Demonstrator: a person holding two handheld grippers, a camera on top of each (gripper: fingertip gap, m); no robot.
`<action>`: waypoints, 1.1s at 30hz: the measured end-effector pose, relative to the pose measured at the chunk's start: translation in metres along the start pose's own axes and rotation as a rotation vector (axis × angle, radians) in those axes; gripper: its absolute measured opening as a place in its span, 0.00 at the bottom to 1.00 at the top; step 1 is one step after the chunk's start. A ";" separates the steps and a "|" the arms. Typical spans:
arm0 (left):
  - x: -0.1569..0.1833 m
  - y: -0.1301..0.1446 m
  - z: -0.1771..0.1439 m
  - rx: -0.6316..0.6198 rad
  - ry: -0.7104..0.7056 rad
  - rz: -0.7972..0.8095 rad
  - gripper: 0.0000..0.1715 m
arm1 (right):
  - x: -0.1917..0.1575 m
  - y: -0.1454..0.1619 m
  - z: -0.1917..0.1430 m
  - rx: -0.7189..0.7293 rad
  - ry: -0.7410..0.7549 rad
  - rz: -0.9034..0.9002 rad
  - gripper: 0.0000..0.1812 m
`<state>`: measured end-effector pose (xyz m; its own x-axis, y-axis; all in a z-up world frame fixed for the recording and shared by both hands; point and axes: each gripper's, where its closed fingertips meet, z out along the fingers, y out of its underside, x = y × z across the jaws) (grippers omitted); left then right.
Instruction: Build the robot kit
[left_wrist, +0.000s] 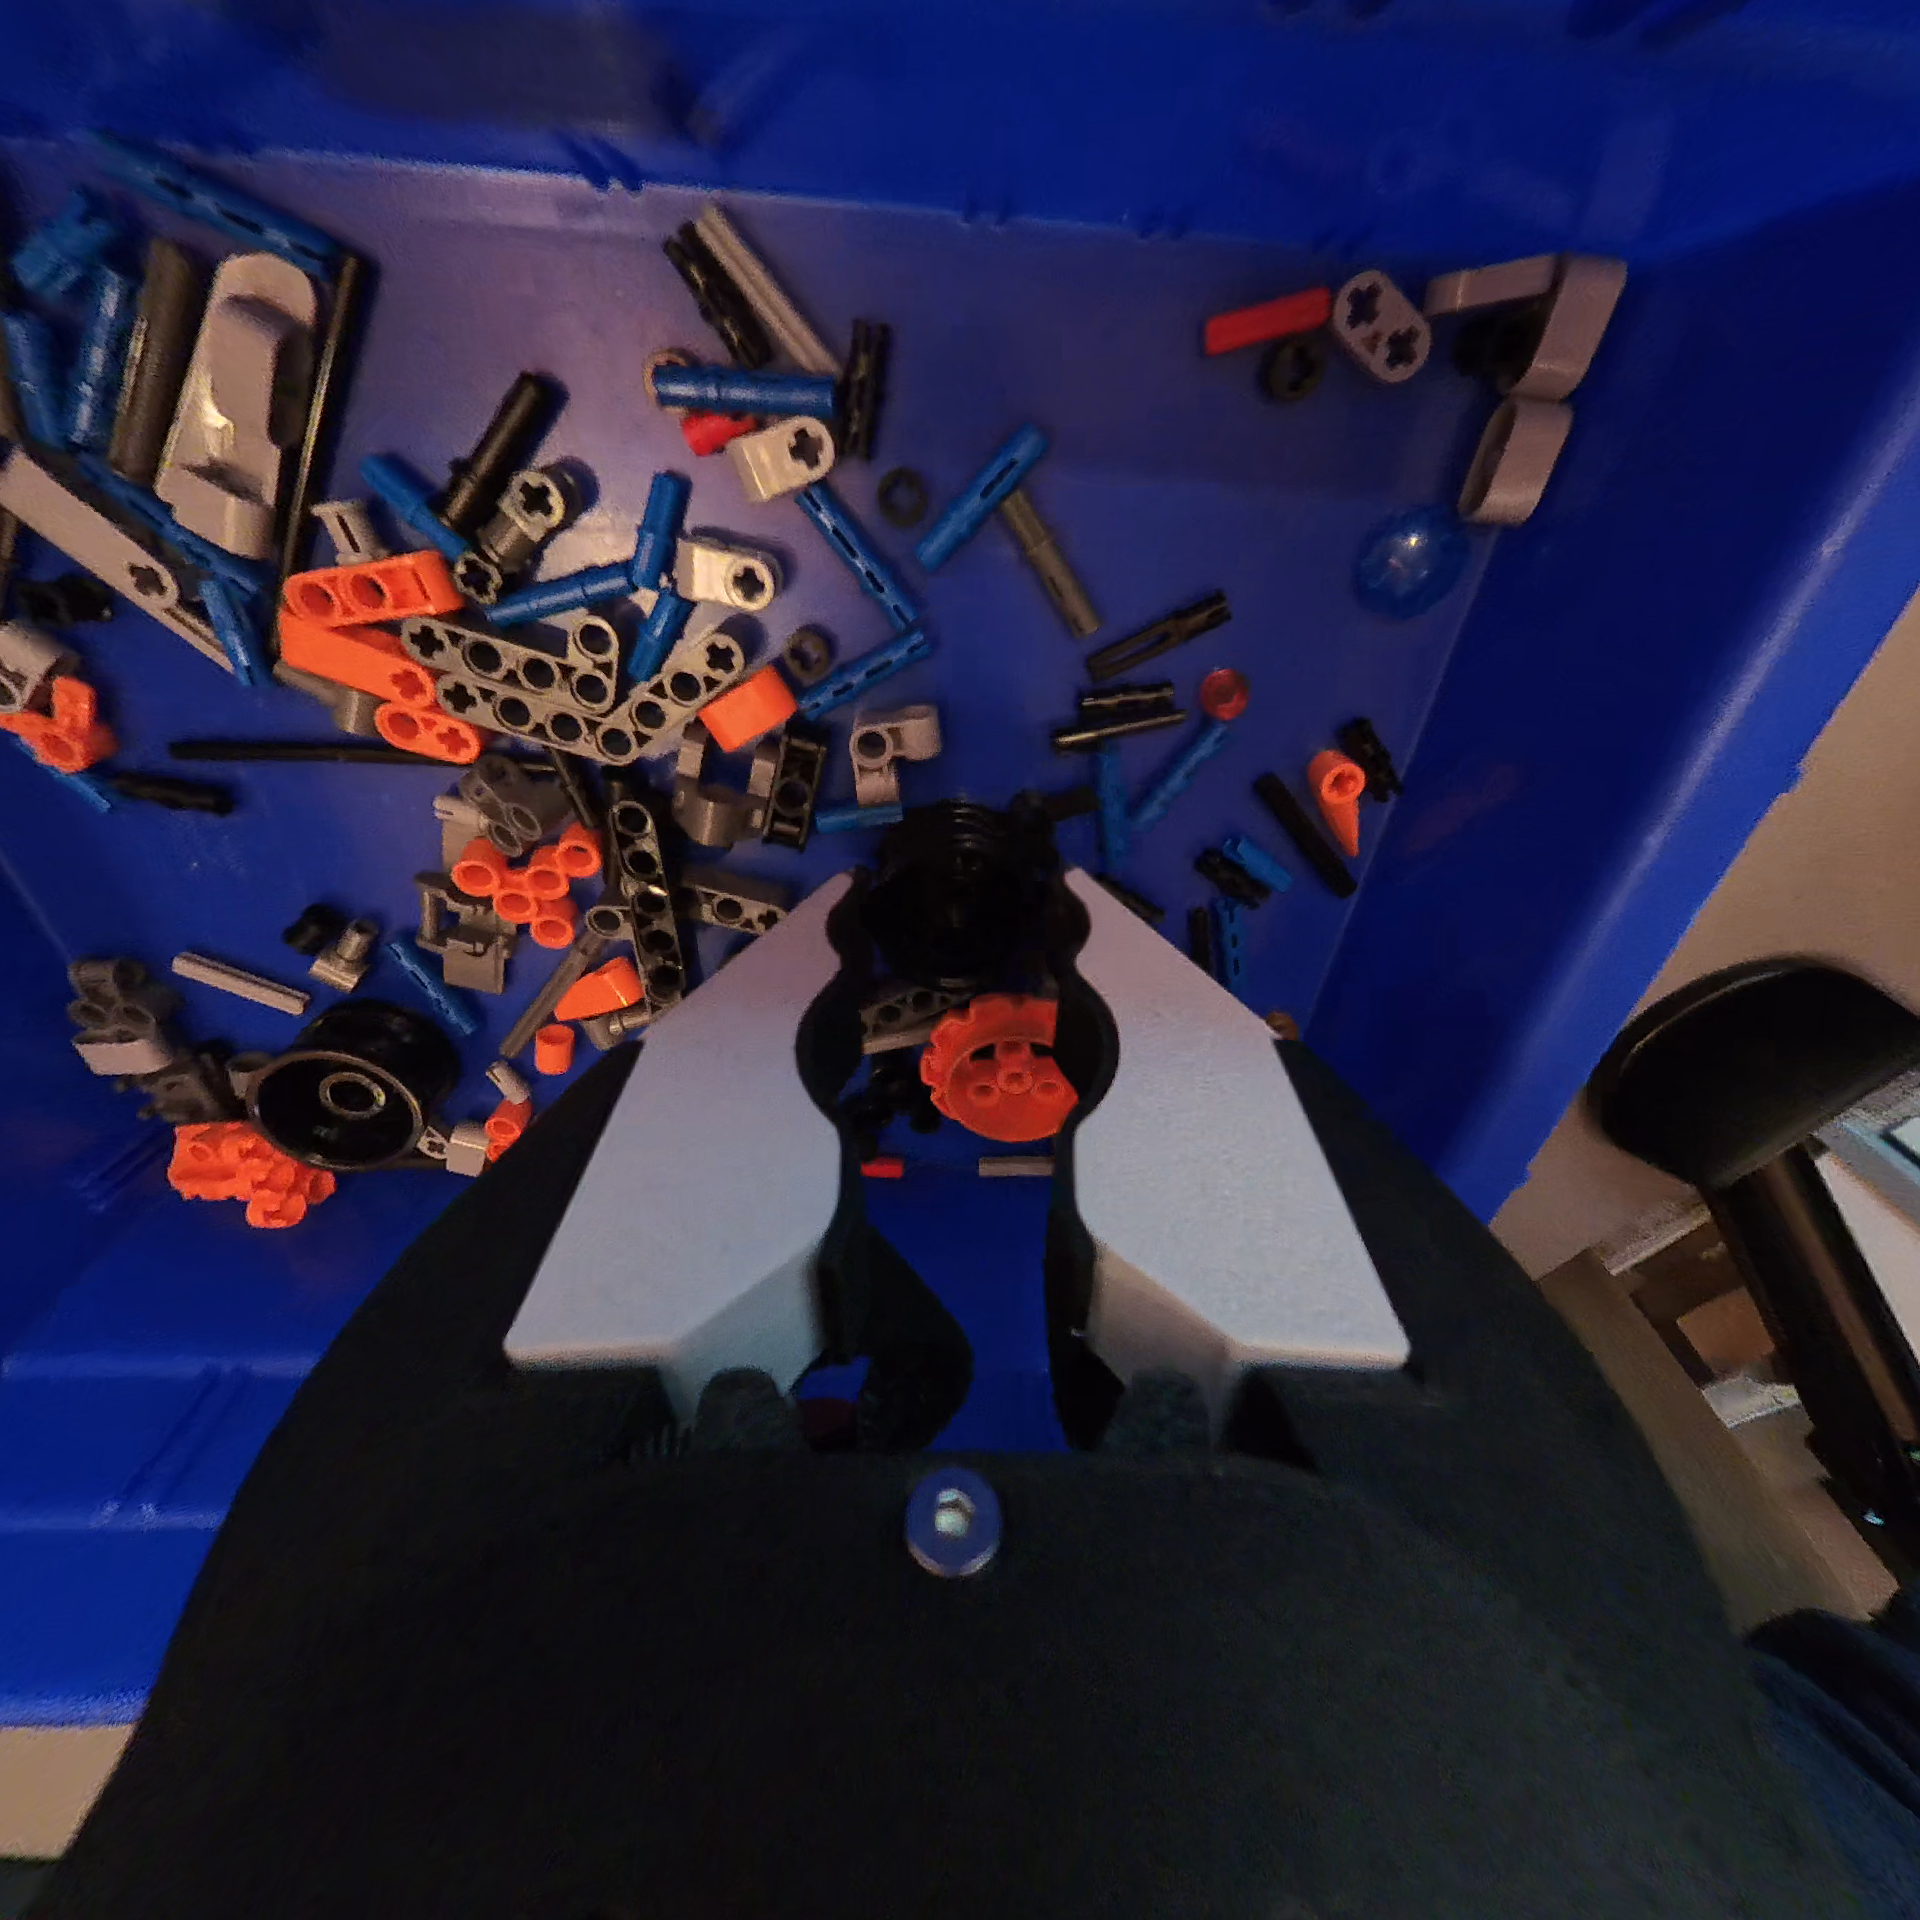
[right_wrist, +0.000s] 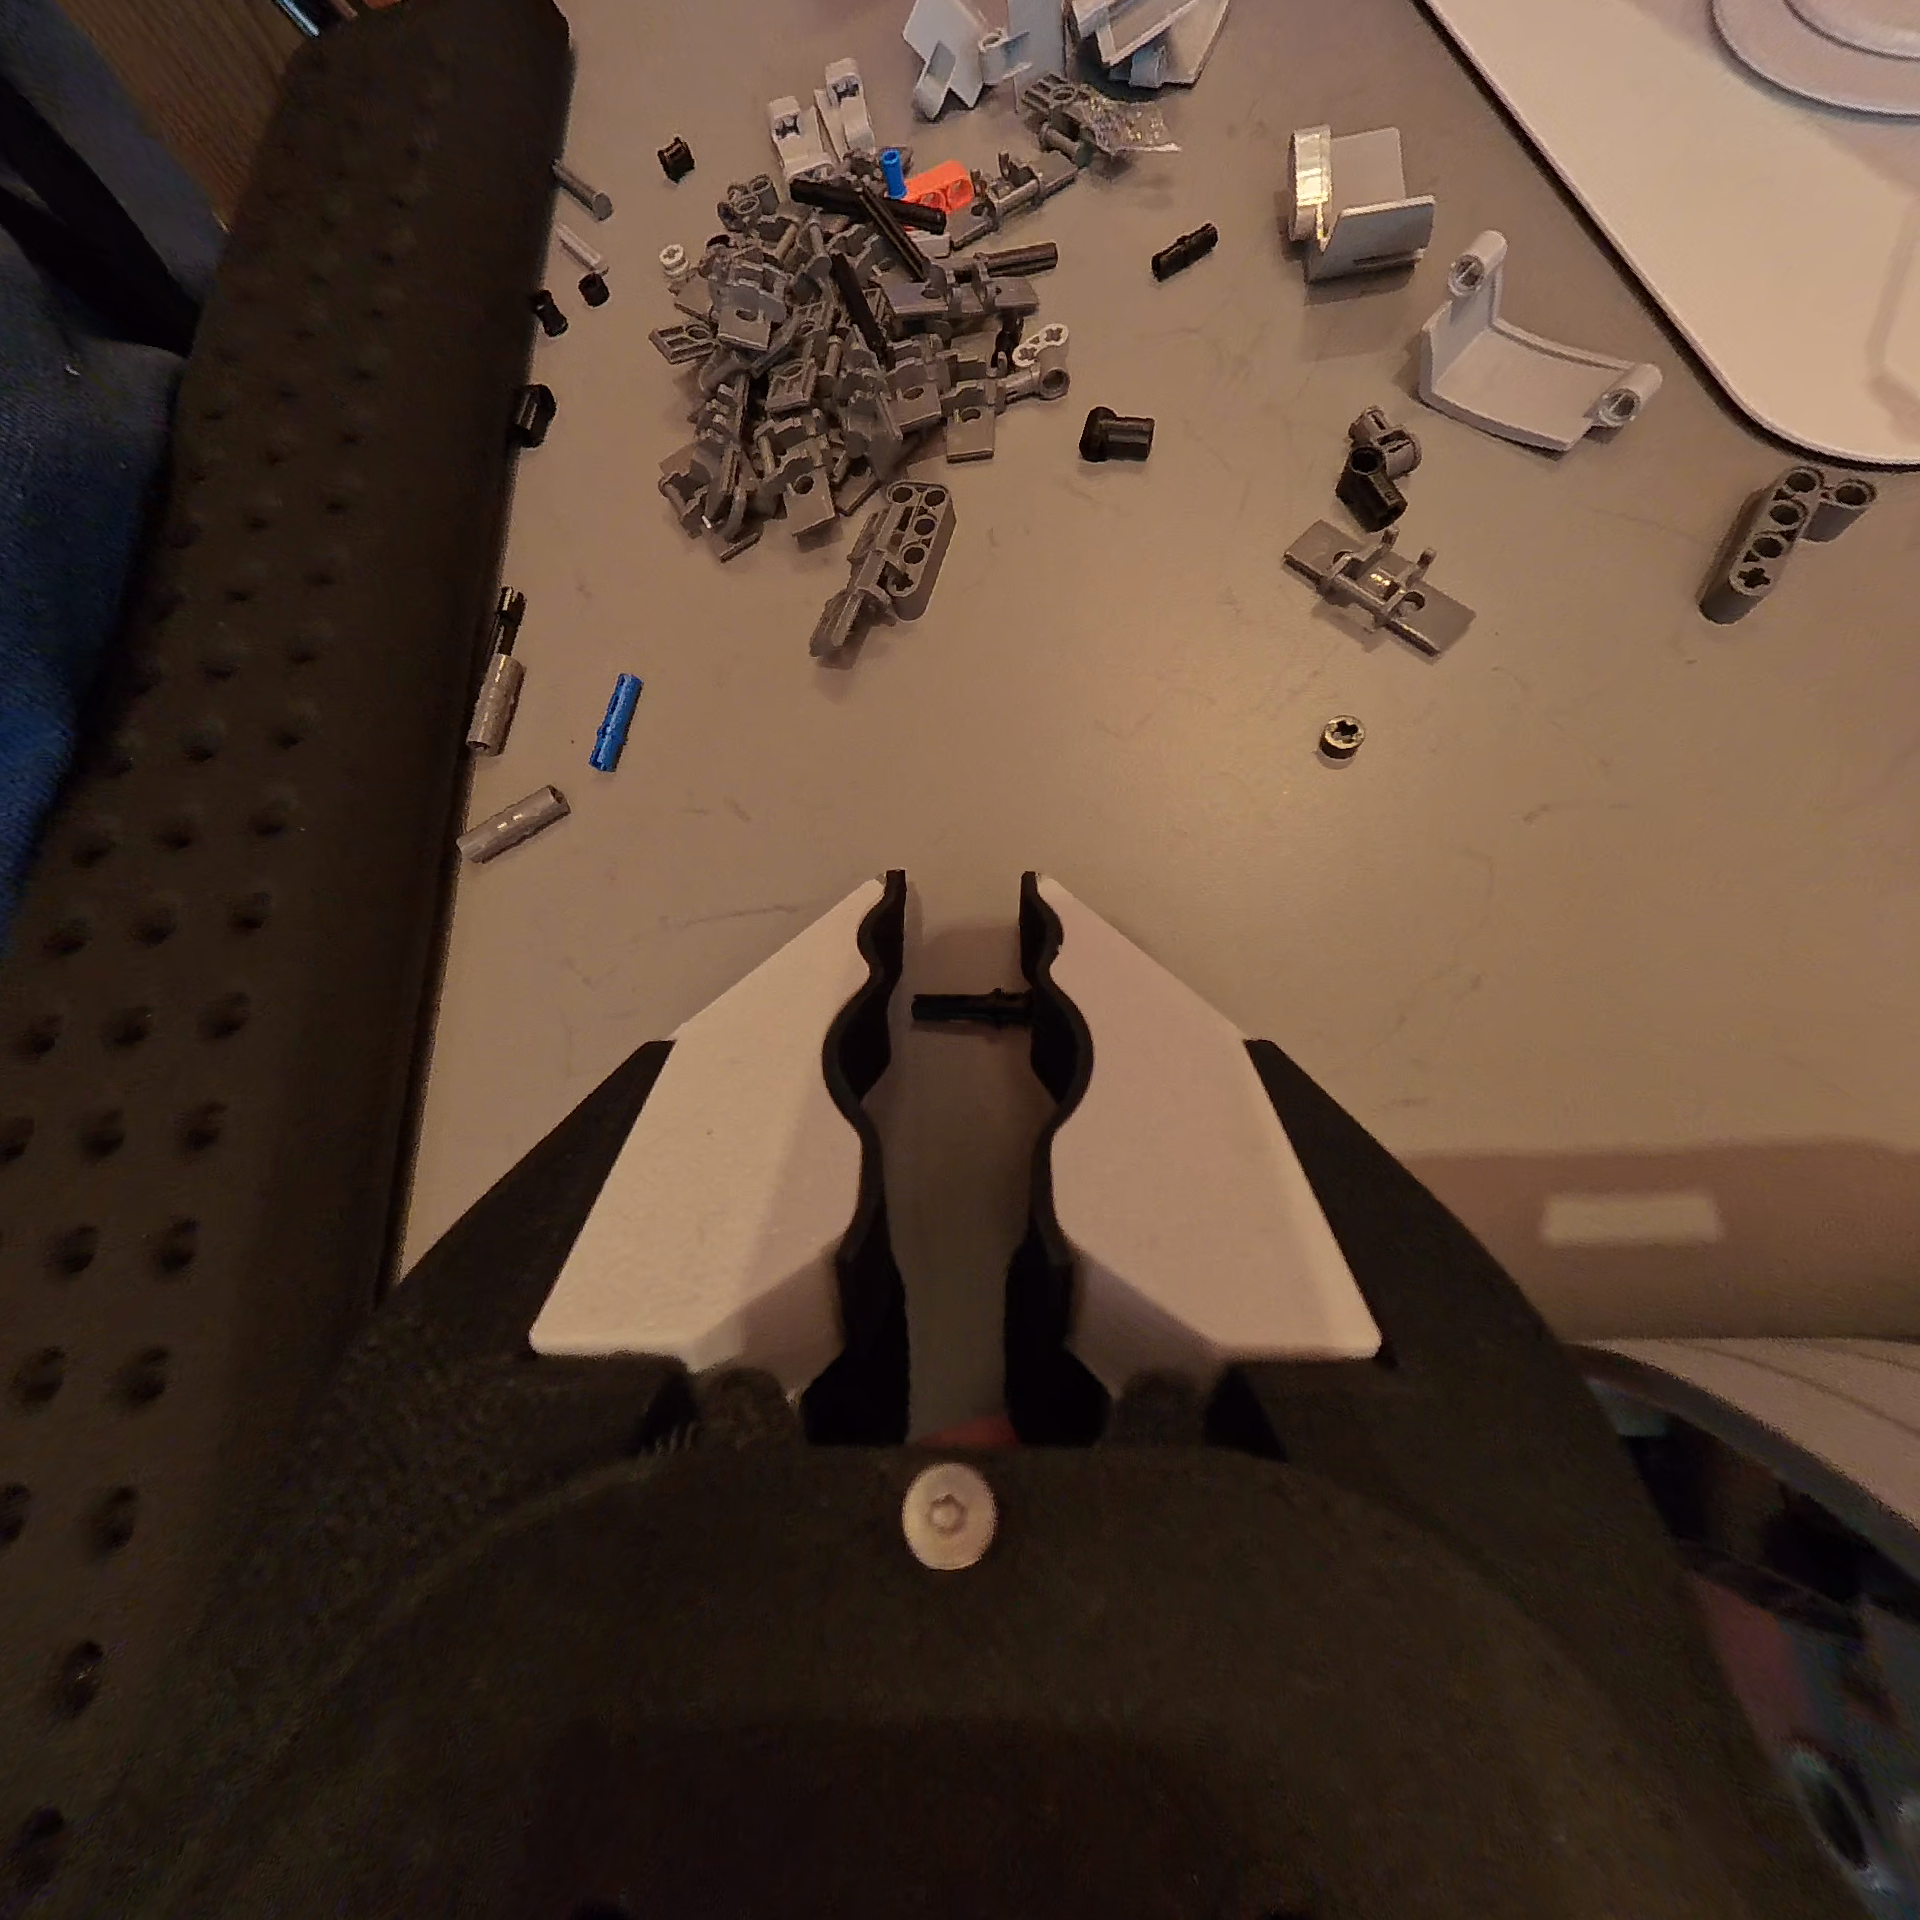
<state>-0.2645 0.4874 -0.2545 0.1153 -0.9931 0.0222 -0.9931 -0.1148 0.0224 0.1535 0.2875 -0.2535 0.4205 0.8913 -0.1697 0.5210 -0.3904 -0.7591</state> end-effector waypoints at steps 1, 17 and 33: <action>0.000 0.000 0.000 -0.005 -0.005 0.005 0.19 | 0.000 0.000 0.000 0.000 0.000 -0.003 0.11; -0.038 0.001 -0.029 0.066 -0.114 -0.069 0.19 | -0.003 0.000 0.000 0.001 -0.010 -0.015 0.11; -0.105 0.001 -0.016 0.115 -0.128 -0.186 0.19 | -0.003 0.000 0.000 0.002 -0.016 -0.015 0.11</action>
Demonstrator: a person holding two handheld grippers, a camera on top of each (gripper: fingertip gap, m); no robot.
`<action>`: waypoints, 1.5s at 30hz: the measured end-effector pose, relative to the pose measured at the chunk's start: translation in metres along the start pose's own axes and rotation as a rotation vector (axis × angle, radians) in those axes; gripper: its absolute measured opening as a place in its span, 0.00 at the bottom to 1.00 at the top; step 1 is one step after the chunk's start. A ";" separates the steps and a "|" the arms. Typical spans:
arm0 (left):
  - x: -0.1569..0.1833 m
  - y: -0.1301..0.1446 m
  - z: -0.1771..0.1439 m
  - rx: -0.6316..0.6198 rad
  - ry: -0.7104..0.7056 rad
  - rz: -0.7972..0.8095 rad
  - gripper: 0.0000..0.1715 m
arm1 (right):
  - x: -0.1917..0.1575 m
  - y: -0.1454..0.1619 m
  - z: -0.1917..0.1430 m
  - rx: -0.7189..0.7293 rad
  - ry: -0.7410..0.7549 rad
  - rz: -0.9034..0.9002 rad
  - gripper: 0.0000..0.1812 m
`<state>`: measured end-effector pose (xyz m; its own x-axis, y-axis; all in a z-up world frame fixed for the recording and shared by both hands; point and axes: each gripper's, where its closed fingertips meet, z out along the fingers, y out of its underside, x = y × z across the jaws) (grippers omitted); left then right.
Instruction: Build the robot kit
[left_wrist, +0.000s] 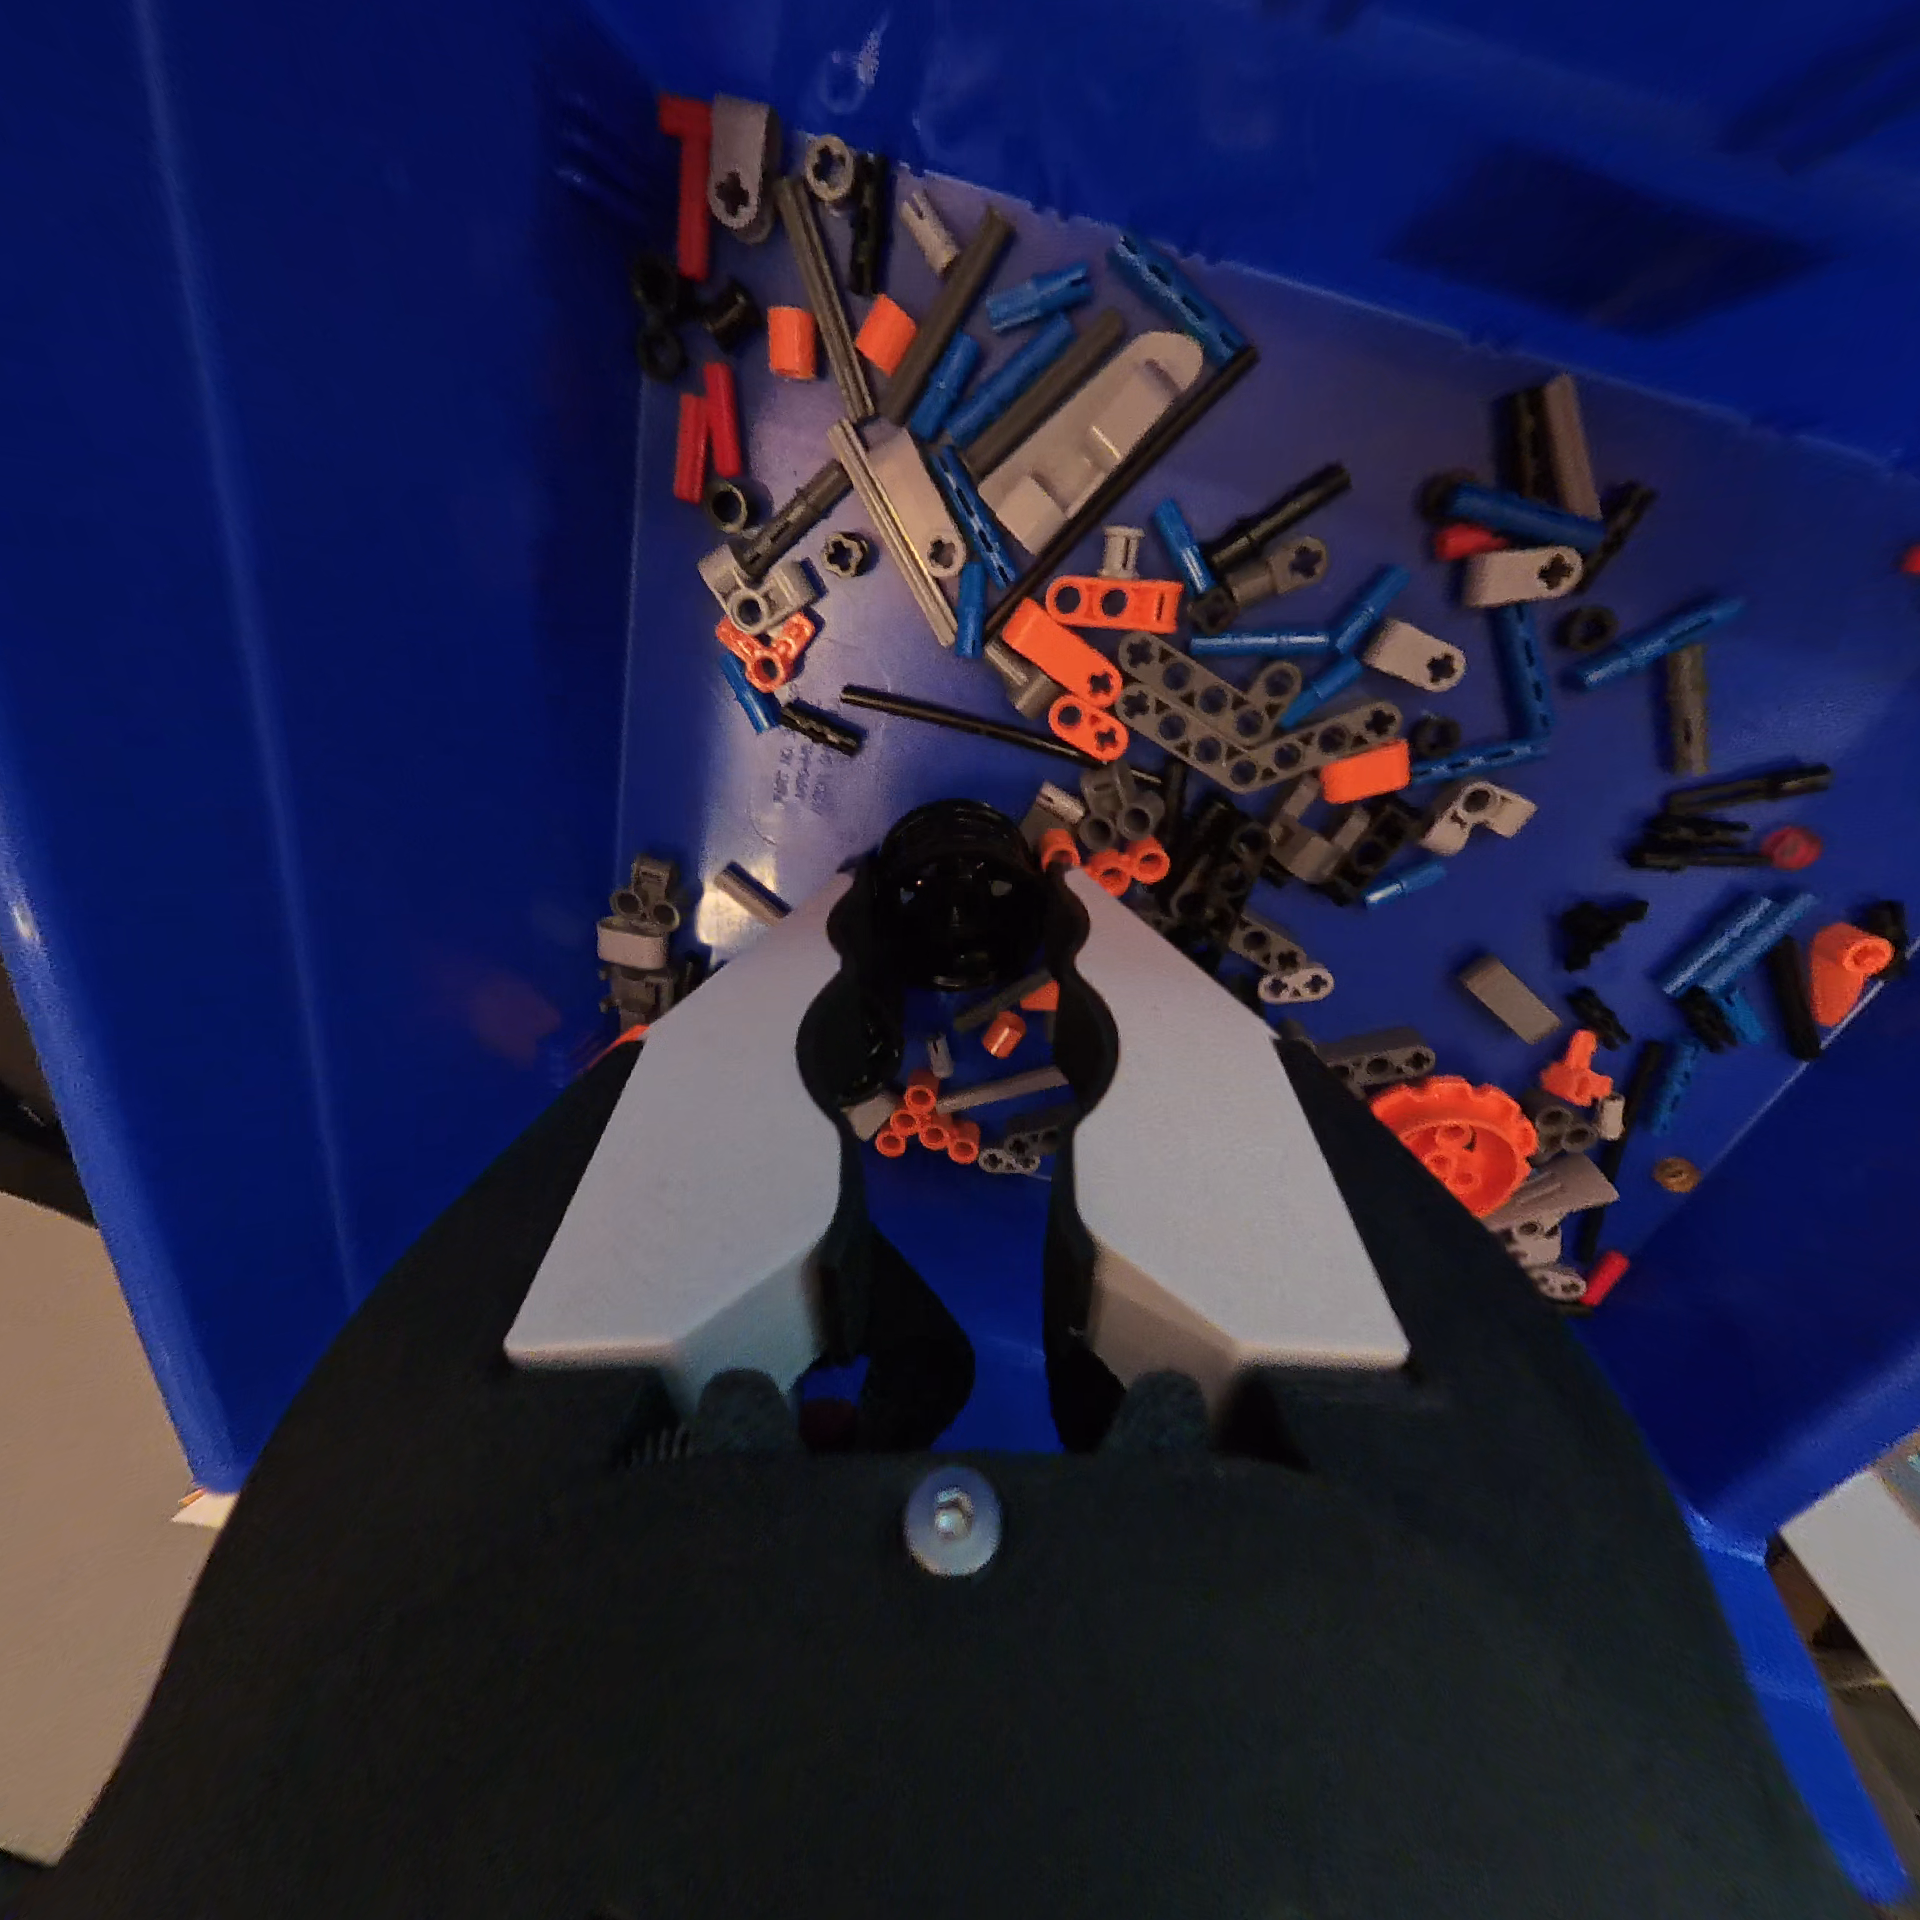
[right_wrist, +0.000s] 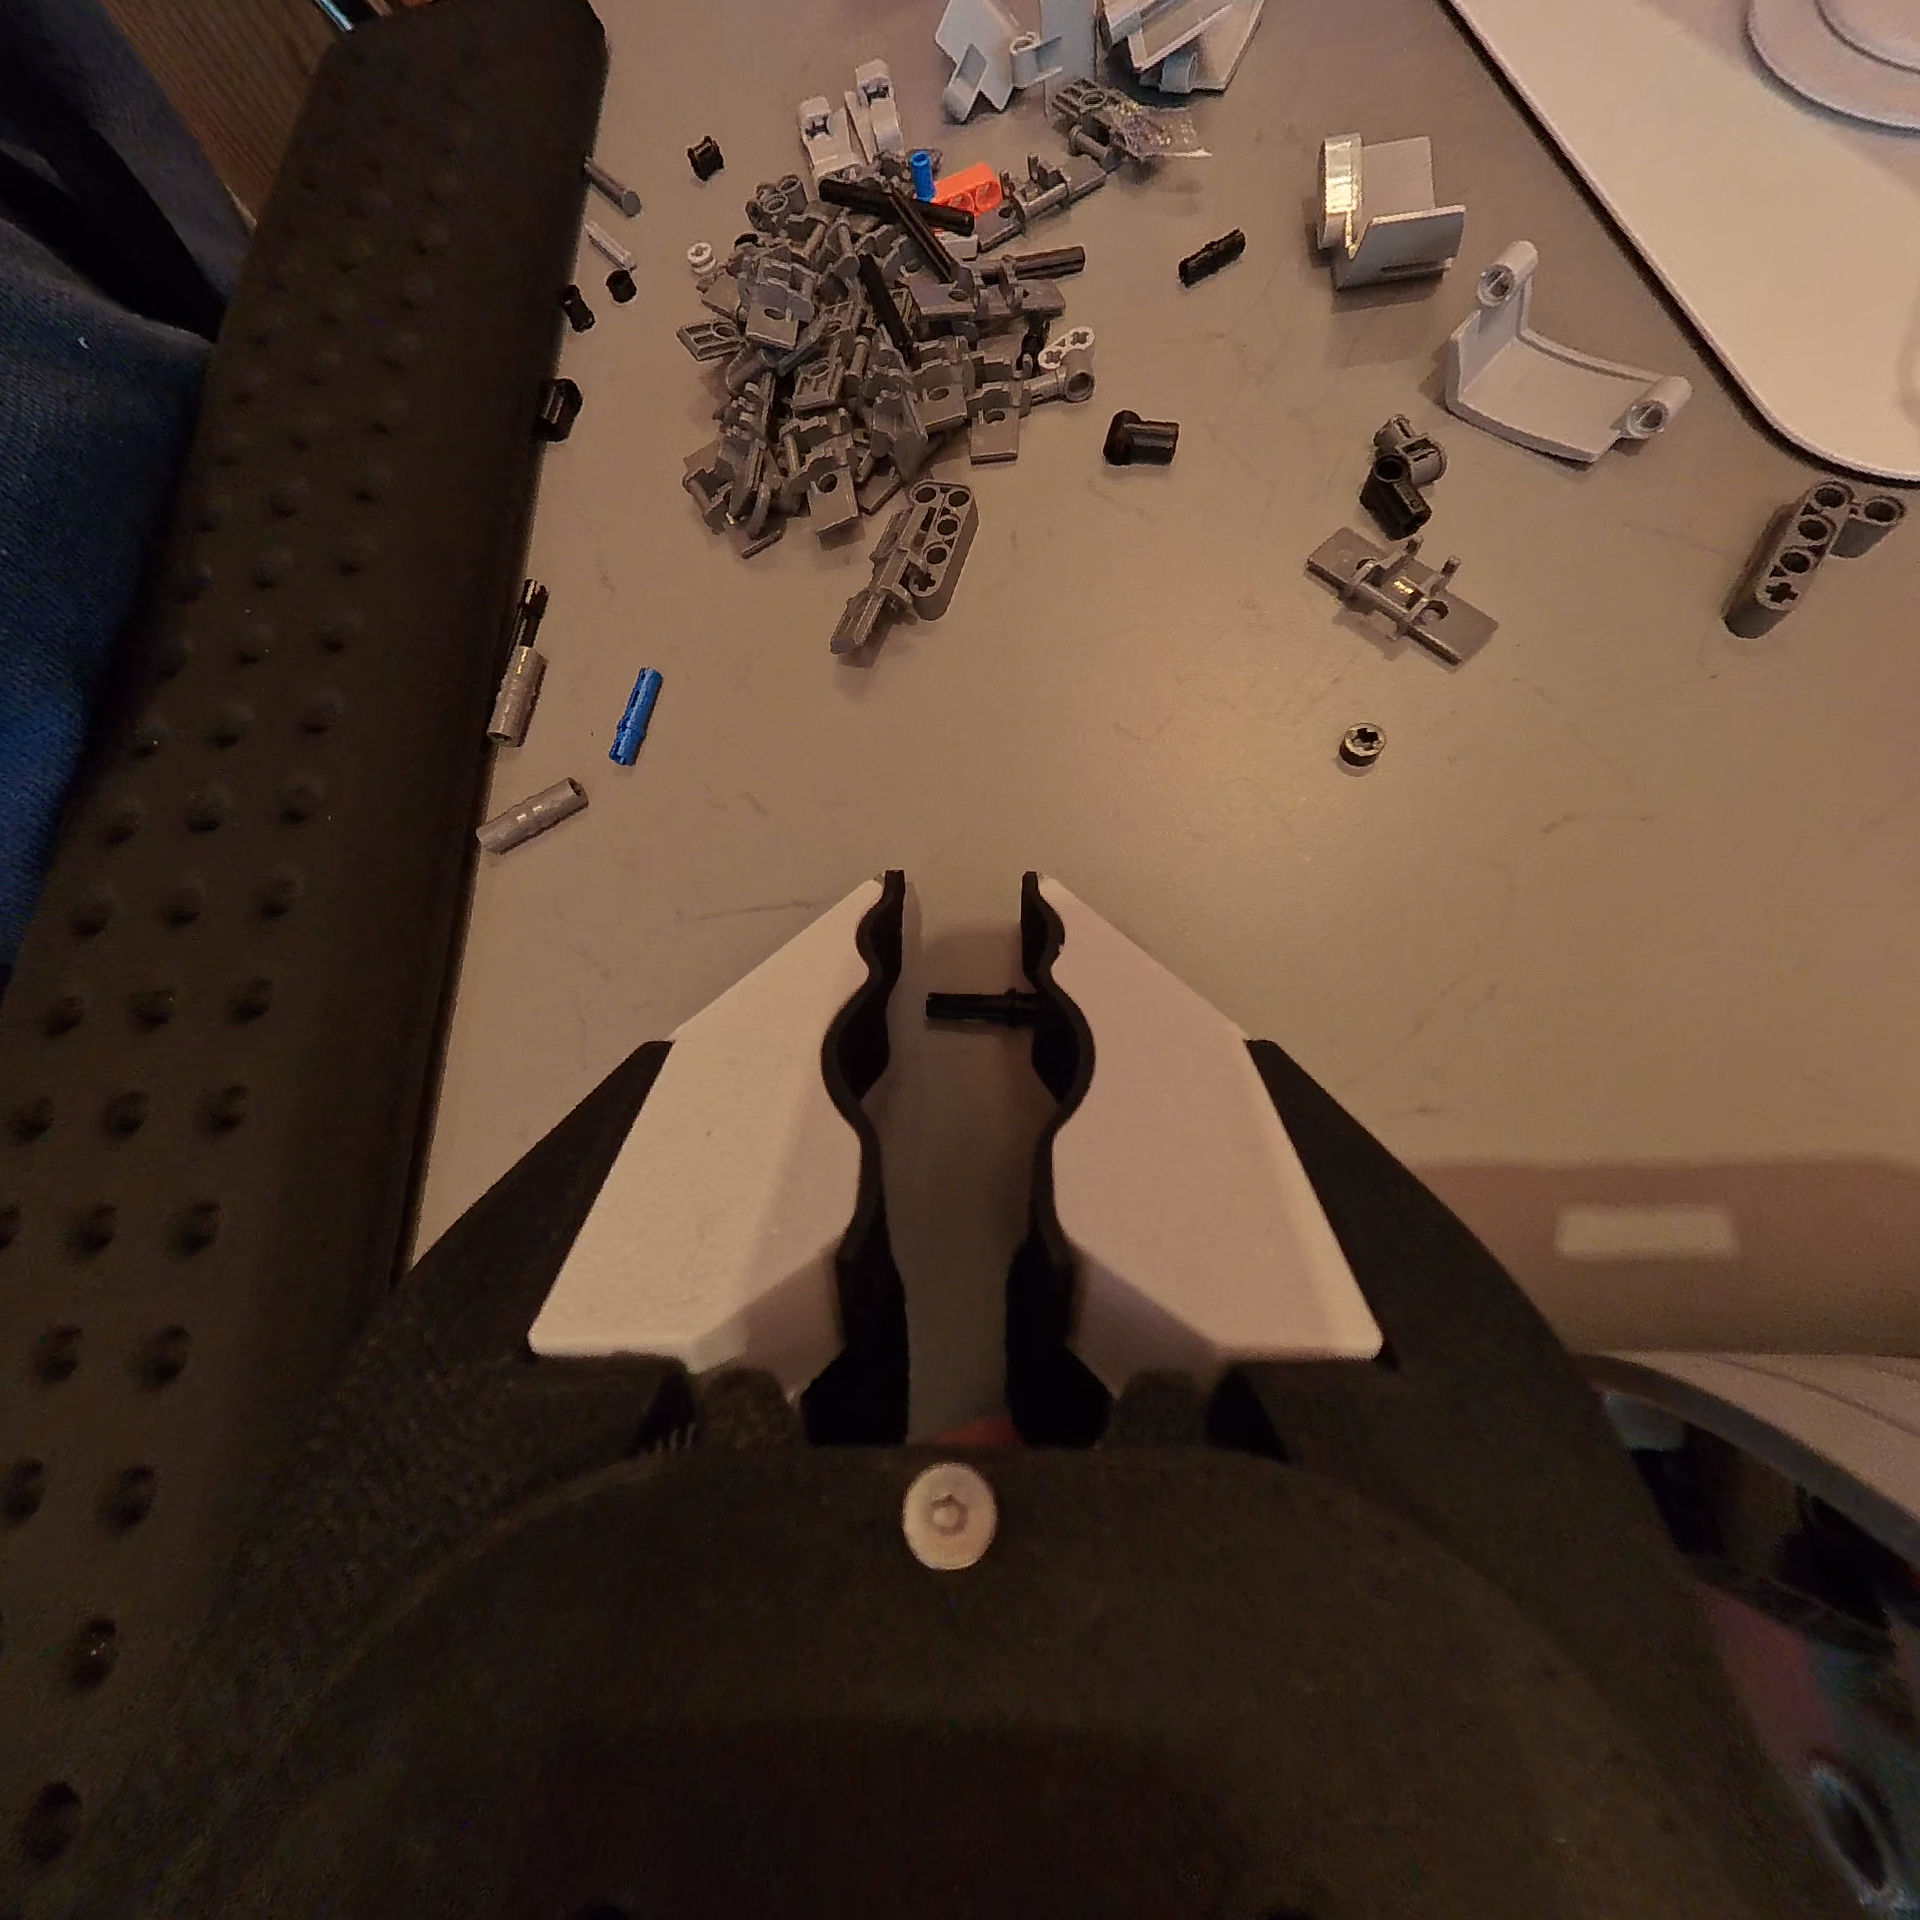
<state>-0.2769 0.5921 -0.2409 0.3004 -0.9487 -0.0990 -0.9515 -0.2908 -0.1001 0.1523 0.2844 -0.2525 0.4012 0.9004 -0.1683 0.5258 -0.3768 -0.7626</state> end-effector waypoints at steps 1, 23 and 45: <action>-0.001 -0.001 0.002 0.002 0.001 -0.009 0.19 | 0.000 0.000 0.000 0.000 -0.001 -0.001 0.11; 0.015 0.005 -0.053 0.084 -0.150 0.077 0.19 | -0.001 0.000 0.000 -0.001 -0.005 -0.007 0.11; 0.078 0.017 -0.038 0.038 0.046 0.286 0.16 | 0.004 0.000 0.000 0.003 0.006 0.035 0.10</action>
<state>-0.2726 0.5087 -0.2128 0.0163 -0.9963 -0.0841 -0.9937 -0.0068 -0.1118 0.1541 0.2883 -0.2526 0.4243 0.8851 -0.1911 0.5089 -0.4076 -0.7582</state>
